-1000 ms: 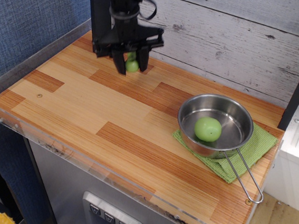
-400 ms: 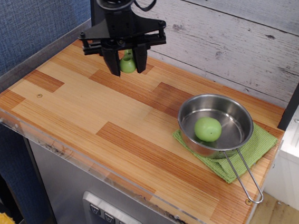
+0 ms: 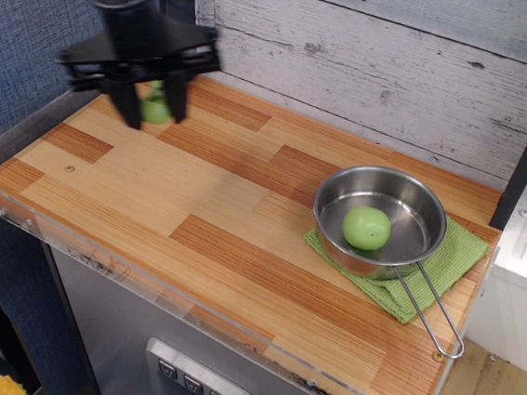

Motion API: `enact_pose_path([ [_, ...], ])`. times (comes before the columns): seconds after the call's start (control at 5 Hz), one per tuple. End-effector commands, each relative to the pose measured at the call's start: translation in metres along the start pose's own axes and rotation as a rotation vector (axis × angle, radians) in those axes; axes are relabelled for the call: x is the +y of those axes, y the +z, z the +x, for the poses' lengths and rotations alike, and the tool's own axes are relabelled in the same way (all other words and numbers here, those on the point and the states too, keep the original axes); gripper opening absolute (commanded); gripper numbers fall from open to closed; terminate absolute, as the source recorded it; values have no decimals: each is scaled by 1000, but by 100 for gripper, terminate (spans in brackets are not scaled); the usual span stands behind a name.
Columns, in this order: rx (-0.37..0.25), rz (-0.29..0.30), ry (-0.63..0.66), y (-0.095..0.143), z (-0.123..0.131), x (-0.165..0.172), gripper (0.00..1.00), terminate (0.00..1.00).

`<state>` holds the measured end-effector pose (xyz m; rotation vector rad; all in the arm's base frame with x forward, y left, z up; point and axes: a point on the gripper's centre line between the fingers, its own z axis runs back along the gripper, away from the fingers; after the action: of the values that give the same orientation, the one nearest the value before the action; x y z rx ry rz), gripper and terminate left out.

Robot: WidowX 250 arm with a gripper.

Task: Moves the green tool from the top left to the bottom left.

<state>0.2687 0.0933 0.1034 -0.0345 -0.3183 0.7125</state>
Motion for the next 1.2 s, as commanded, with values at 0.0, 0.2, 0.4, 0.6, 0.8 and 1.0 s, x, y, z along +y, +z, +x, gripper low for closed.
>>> enact_pose_path([
  [0.0, -39, 25, 64, -2, 16, 48, 0, 0],
  [0.2, -24, 30, 90, -18, 20, 60, 0, 0],
  [0.4, -2, 44, 86, -33, 22, 71, 0, 0],
  [0.6, 12, 62, 95, -49, 23, 83, 0, 0],
  [0.8, 5, 76, 89, -63, 32, 88, 0, 0],
  [1.0, 3, 86, 78, -72, 38, 88, 0, 0],
])
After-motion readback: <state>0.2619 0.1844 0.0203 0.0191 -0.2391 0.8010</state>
